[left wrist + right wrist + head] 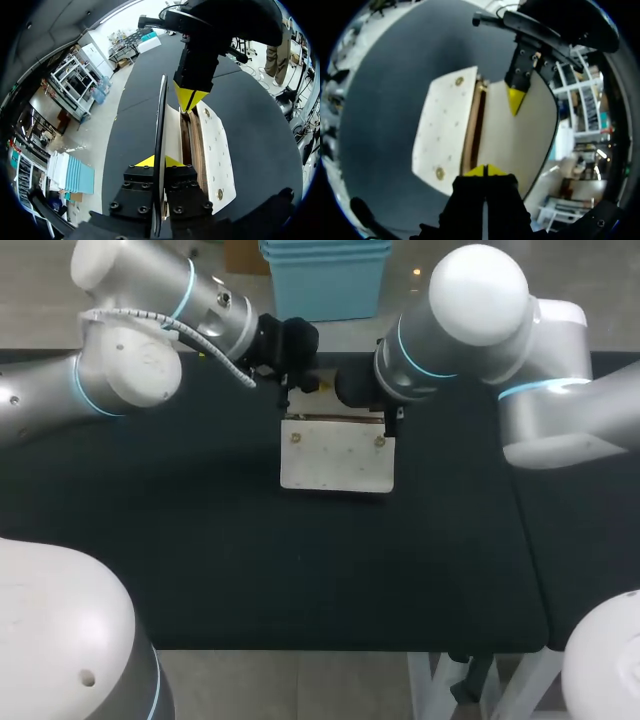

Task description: Pick up the bag, open it, inspect its contents, close it, and place it on the opposite side

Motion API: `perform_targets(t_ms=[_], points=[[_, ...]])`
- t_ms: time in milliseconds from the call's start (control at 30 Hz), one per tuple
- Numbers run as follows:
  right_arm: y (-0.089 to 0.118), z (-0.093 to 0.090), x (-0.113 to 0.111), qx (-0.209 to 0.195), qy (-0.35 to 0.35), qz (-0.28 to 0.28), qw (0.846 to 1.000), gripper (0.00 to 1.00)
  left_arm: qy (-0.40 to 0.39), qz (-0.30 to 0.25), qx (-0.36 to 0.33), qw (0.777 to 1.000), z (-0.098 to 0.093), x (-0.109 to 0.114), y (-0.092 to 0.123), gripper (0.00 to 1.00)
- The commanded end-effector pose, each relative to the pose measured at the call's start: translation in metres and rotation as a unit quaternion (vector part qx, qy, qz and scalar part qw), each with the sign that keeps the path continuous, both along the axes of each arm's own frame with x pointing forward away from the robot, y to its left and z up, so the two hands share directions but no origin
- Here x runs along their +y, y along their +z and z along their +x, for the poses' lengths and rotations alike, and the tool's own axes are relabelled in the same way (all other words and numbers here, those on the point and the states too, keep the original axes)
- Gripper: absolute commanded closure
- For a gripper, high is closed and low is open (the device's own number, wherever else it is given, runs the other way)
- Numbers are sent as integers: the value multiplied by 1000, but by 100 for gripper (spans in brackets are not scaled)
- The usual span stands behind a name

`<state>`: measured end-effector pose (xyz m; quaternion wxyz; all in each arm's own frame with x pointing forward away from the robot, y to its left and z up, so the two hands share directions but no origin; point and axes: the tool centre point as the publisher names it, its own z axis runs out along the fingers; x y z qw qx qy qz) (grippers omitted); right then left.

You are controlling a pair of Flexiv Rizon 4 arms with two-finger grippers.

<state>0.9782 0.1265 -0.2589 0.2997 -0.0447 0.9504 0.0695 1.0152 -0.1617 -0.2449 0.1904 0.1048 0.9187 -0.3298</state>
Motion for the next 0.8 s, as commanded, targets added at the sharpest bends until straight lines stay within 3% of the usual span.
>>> perform_targets(t_ms=[33, 467, 800], points=[[-8, 7, 4, 4, 0, -1, 1000, 100, -1, -2, 3, 1000, -2, 2, 0, 100], [-28, 12, 3, 19, -9, -14, 1000, 100, -3, -14, 27, 1000, -5, 0, 0, 100], [-39, 0, 1, 29, -12, -17, 999, 100, 23, -19, 47, 998, -4, 1, 0, 100]])
